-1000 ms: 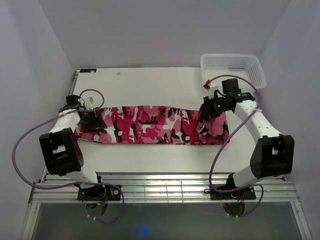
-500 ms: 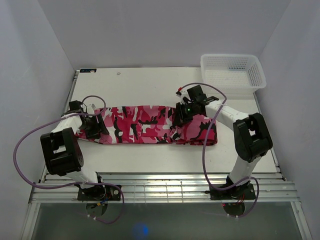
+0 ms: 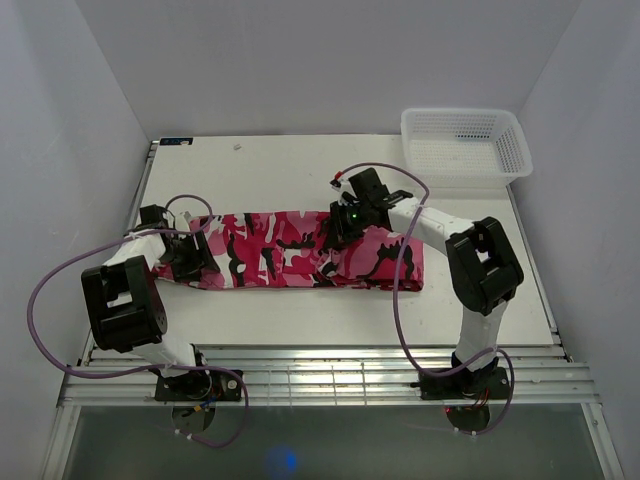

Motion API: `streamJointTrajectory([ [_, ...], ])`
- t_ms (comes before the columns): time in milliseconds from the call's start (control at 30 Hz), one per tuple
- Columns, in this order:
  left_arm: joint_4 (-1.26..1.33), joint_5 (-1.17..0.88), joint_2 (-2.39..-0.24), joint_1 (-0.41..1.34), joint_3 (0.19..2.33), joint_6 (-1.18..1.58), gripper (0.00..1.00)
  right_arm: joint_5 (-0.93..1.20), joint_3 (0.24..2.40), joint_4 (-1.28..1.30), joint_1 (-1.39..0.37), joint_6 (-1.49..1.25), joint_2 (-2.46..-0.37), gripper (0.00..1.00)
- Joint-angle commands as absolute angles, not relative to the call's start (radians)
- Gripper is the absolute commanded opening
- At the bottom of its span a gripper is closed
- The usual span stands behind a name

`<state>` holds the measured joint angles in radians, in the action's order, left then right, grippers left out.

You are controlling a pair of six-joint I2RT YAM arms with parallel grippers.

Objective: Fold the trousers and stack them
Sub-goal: Fold the trousers

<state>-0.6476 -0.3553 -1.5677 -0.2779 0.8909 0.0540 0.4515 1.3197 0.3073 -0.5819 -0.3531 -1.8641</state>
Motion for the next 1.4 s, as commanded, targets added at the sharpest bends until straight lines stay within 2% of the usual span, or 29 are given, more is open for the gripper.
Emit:
streamJointTrajectory([
  [0, -0.646, -0.325, -1.555, -0.279, 0.864, 0.052, 0.73, 0.451, 1.411, 0.255, -0.606, -0.39, -1.899, 0.08],
  [267, -0.644, -0.328, -1.549, -0.278, 0.858, 0.052, 0.73, 0.46, 1.512, 0.262, -0.65, -0.397, -1.979, 0.08],
  [1167, -0.644, -0.334, -1.575, -0.279, 0.857, 0.046, 0.73, 0.488, 1.542, 0.192, -0.73, -0.471, -2.077, 0.08],
  [1200, -0.644, -0.333, -1.574, -0.278, 0.856, 0.046, 0.74, 0.492, 1.54, 0.187, -0.732, -0.469, -2.082, 0.12],
  [1233, -0.644, -0.336, -1.572, -0.278, 0.857, 0.046, 0.75, 0.502, 1.54, 0.187, -0.732, -0.465, -2.083, 0.21],
  [1267, -0.646, -0.348, -1.569, -0.279, 0.859, 0.046, 0.76, 0.508, 1.543, 0.187, -0.732, -0.462, -2.085, 0.33],
  [1300, -0.65, -0.362, -1.56, -0.278, 0.867, 0.045, 0.77, 0.515, 1.549, 0.19, -0.732, -0.454, -2.08, 0.58],
  [1367, -0.652, -0.403, -1.536, -0.279, 0.876, 0.04, 0.78, 0.529, 1.584, 0.199, -0.729, -0.431, -2.069, 0.78],
])
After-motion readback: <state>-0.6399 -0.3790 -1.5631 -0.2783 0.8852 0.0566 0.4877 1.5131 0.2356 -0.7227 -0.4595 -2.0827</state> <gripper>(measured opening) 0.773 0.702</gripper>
